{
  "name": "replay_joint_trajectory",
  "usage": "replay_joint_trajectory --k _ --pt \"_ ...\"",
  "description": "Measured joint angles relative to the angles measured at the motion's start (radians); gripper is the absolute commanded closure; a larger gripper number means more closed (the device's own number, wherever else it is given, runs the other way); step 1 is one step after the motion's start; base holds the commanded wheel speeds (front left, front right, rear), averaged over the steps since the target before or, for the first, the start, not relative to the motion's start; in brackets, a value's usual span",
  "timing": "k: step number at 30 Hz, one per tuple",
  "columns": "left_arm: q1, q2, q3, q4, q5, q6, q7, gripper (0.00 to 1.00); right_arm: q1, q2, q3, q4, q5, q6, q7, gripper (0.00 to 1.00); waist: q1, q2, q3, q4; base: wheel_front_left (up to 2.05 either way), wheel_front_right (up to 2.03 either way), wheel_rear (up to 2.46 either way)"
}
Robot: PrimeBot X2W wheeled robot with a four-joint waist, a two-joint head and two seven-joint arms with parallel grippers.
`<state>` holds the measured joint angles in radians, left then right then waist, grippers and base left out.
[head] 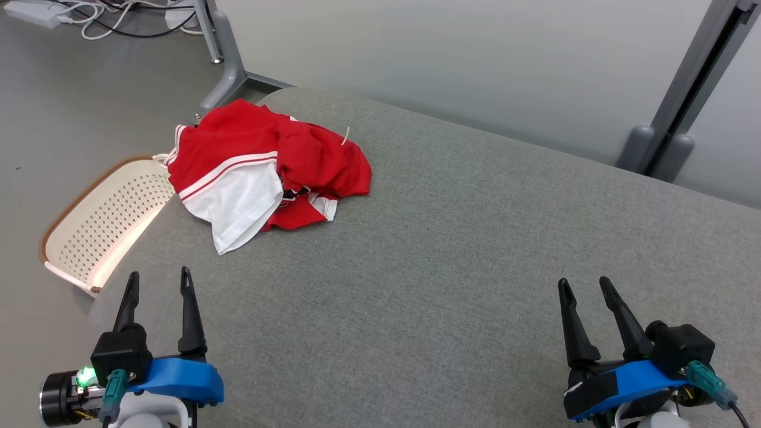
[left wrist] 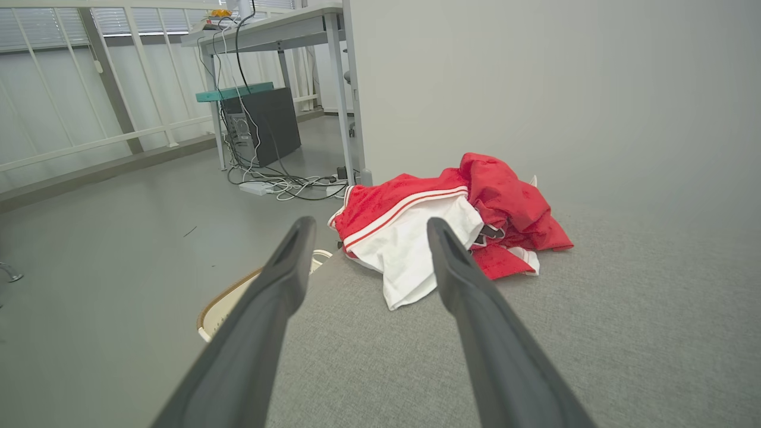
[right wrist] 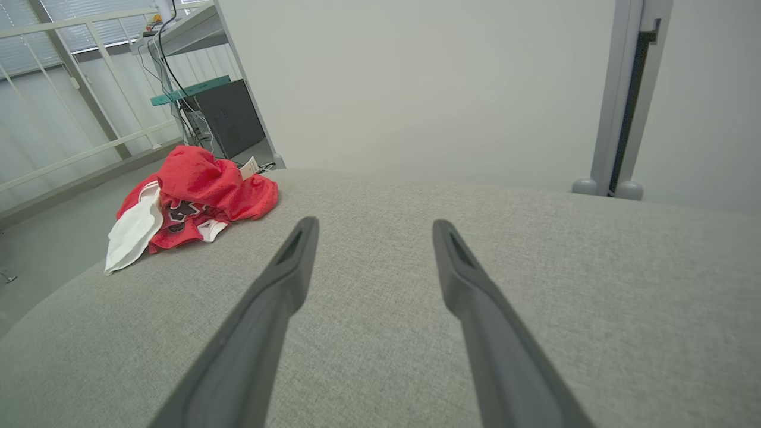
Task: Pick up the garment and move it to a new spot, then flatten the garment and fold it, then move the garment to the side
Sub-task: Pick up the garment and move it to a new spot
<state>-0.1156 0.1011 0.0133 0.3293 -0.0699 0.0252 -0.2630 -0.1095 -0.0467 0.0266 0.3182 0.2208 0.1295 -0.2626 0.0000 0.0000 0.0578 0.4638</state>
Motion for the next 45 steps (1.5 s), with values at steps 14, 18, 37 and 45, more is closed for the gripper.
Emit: replay_joint_trajectory --k 14,18,37,45 --pt "-0.051 0.031 0.07 0.0 -0.05 -0.016 0.0 0.0 -0.018 0.0 0.002 -0.01 -0.028 0.0 0.0 0.0 -0.0001 0.0 0.046 -0.052 0.0 0.0 0.0" --pt "-0.157 0.086 0.109 0.012 -0.061 -0.026 0.0 0.0 -0.043 0.0 -0.014 -0.025 -0.069 0.0 0.0 0.0 0.0001 0.0001 0.101 -0.099 0.0 0.0 0.0" --pt "-0.667 0.271 0.131 0.335 -0.15 -0.114 0.252 0.0 -0.16 -0.102 -0.04 -0.171 -0.104 0.001 0.0 0.0 0.0003 0.0003 0.412 -0.309 0.0 0.0 0.0" --pt "-0.744 0.275 0.09 0.532 -0.187 -0.134 0.506 0.0 -0.171 -0.114 -0.044 -0.182 -0.101 0.001 0.0 0.0 0.0 0.0003 0.44 -0.312 0.0 0.0 0.0"
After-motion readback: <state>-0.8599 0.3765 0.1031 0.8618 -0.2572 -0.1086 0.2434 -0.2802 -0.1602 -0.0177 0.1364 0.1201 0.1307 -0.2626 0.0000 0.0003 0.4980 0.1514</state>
